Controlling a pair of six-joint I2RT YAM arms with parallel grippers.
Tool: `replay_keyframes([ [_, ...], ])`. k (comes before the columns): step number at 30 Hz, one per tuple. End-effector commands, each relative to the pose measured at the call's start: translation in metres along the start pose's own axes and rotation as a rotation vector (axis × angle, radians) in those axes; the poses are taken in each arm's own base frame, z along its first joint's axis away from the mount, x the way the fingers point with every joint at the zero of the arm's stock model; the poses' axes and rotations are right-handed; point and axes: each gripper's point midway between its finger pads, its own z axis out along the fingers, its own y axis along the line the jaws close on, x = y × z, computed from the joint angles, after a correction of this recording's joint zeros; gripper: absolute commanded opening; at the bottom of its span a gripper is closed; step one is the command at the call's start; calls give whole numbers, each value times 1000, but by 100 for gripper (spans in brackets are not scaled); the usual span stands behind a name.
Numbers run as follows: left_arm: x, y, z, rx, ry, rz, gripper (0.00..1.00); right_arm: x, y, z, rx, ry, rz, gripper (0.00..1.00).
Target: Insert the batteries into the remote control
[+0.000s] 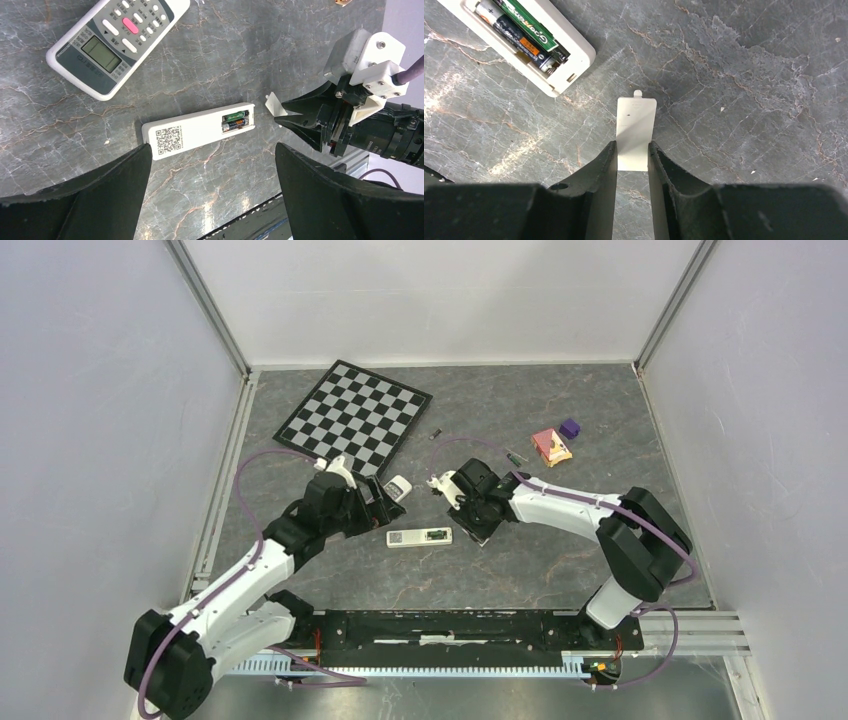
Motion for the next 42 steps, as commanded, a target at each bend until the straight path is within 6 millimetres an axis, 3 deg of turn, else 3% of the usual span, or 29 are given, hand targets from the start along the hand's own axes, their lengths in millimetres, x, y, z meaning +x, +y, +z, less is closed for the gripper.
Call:
replay_keyframes([
  [1, -2, -12, 2, 56, 2, -44, 98, -28, 3, -18, -19, -98, 1, 34],
  [9, 13, -24, 12, 123, 98, -99, 89, -59, 22, -41, -127, -255, -25, 34],
  [15, 23, -39, 24, 206, 173, -153, 74, -81, 38, -53, -210, -348, -59, 34],
  [24, 31, -54, 37, 299, 244, -208, 78, -97, 61, -56, -279, -397, -123, 34],
  [29, 35, -59, 41, 312, 271, -239, 74, -105, 70, -56, -310, -421, -139, 34],
  [42, 47, -62, 38, 338, 329, -264, 43, -114, 75, -51, -336, -433, -128, 34],
])
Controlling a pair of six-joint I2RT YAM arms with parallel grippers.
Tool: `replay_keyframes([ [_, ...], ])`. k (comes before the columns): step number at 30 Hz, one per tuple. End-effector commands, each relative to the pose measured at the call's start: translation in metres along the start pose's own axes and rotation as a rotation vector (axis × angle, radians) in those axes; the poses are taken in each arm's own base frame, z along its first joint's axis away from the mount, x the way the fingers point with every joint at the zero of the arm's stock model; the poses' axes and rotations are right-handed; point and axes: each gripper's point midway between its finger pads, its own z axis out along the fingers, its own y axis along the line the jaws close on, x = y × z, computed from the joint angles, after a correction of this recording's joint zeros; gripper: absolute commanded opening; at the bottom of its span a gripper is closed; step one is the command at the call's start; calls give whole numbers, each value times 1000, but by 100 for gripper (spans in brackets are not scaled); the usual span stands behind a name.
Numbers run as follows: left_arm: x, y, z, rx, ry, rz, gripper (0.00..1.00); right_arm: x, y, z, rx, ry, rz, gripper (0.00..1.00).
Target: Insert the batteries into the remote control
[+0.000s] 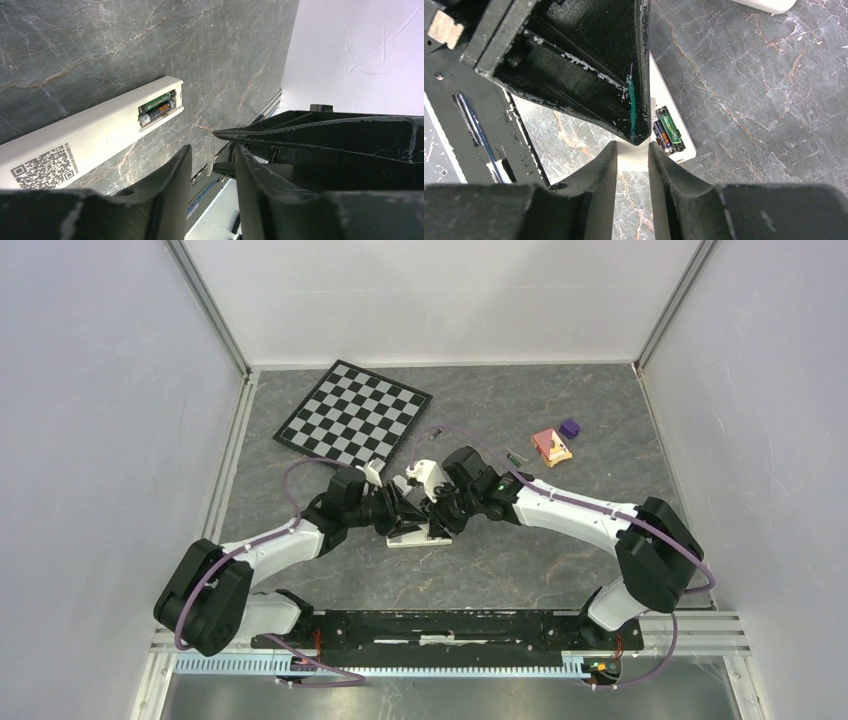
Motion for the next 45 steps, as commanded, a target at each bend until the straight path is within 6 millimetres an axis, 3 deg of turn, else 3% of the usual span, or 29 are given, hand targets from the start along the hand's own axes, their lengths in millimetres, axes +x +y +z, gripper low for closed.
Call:
replay_keyframes([
  [1, 6, -8, 1, 44, 28, -12, 39, -30, 3, -1, -16, -80, -26, 34],
  [4, 7, -6, 1, 45, 36, -12, 27, -32, 3, -1, -18, -84, -28, 34],
  [8, 5, -13, 1, 76, 29, -3, 2, -32, 3, -1, -18, -86, -25, 36],
  [12, -3, -19, -3, 93, -29, 34, 2, -30, -6, -12, 18, -118, 65, 69],
  [14, -8, -22, -7, 100, -70, 46, 2, -34, -9, -28, 14, -191, 153, 80],
  [19, -24, -42, -20, 160, -185, 45, 2, -43, -14, -61, 10, -425, 518, 91],
  [23, -39, -64, -34, 253, -295, 16, 2, -49, 2, -77, -107, -660, 838, 90],
  [26, -45, -76, -43, 291, -344, 11, 2, -54, -1, -95, -108, -817, 941, 89],
  [30, -45, -86, -49, 333, -352, -11, 2, -66, -2, -108, -132, -898, 950, 84],
  [37, -40, -96, -56, 389, -336, -58, 2, -77, 3, -108, -251, -947, 1015, 77],
  [45, -37, -99, -61, 415, -336, -77, 2, -87, 9, -98, -326, -920, 1025, 48],
])
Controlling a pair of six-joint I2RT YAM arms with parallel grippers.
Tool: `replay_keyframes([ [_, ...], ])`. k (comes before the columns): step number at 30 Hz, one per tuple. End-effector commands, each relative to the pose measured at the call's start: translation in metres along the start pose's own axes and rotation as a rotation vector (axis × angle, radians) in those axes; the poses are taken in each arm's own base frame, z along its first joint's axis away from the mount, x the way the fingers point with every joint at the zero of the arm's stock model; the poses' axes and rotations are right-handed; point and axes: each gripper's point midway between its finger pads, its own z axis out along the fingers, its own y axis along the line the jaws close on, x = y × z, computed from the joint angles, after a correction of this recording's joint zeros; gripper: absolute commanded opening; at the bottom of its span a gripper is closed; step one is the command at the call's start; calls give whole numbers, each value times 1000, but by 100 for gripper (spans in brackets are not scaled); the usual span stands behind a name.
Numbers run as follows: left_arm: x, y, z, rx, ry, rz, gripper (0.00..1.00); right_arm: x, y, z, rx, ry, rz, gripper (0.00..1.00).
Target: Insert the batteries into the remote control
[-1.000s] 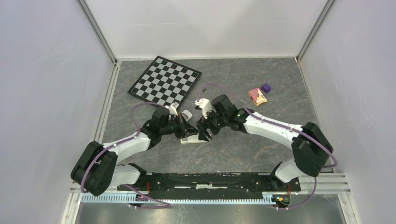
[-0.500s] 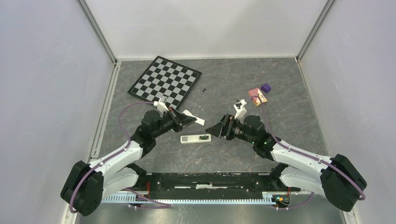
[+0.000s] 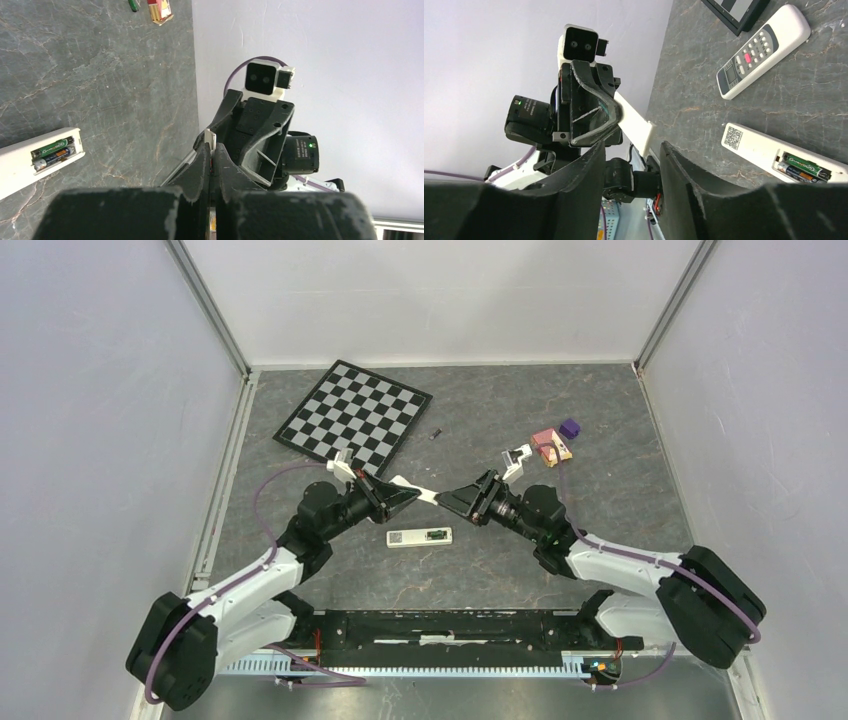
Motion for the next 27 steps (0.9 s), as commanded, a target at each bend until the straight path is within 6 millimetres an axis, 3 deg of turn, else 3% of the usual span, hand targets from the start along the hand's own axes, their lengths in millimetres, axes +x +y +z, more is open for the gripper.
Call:
replay_keyframes([
  [1, -4, -19, -4, 74, -25, -28, 2, -5, 27, 4, -110, -11, 21, 47],
  [11, 0, -19, -6, 87, -13, -49, 2, 0, 37, 7, -181, 19, 53, 27],
  [22, 3, -20, -7, 109, 3, -70, 2, 1, 36, 12, -199, 24, 68, 32],
  [27, 4, -18, -8, 106, 7, -65, 2, 0, 34, 11, -198, 17, 70, 20],
])
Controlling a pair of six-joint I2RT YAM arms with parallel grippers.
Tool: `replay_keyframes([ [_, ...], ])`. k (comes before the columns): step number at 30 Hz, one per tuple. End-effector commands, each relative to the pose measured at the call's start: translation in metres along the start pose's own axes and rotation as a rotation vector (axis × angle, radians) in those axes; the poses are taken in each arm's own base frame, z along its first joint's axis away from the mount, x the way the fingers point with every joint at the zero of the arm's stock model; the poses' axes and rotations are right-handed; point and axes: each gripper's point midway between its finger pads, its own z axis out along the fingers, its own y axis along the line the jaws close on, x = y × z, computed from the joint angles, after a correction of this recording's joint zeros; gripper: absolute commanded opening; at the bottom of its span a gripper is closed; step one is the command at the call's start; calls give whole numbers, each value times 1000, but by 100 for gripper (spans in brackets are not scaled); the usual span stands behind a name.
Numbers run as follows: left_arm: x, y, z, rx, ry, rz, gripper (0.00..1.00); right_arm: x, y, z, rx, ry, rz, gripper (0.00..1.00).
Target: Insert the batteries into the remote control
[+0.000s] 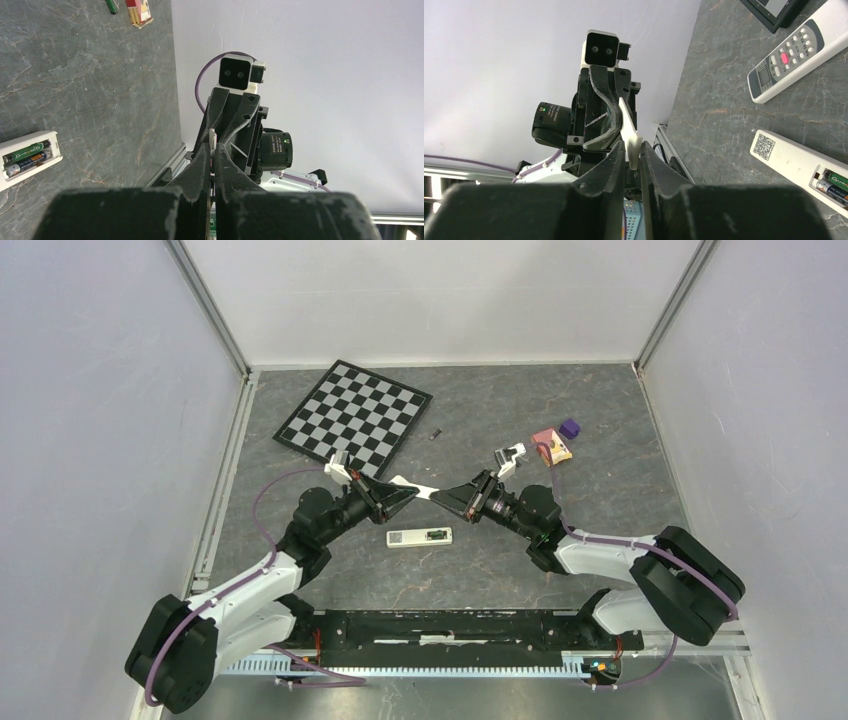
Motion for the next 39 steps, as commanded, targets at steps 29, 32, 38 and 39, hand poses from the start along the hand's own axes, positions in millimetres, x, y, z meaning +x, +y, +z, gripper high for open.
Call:
replay_keyframes([
  [29, -4, 155, -67, -774, 159, 333, 88, 25, -106, -39, 341, 147, -273, 0],
  [32, -2, 159, -66, -772, 171, 329, 83, 29, -109, -36, 332, 162, -262, 0],
  [38, -2, 169, -66, -795, 185, 332, 79, 34, -99, -28, 249, 170, -228, 0],
  [39, -2, 171, -67, -799, 190, 330, 78, 35, -100, -27, 251, 173, -224, 0],
])
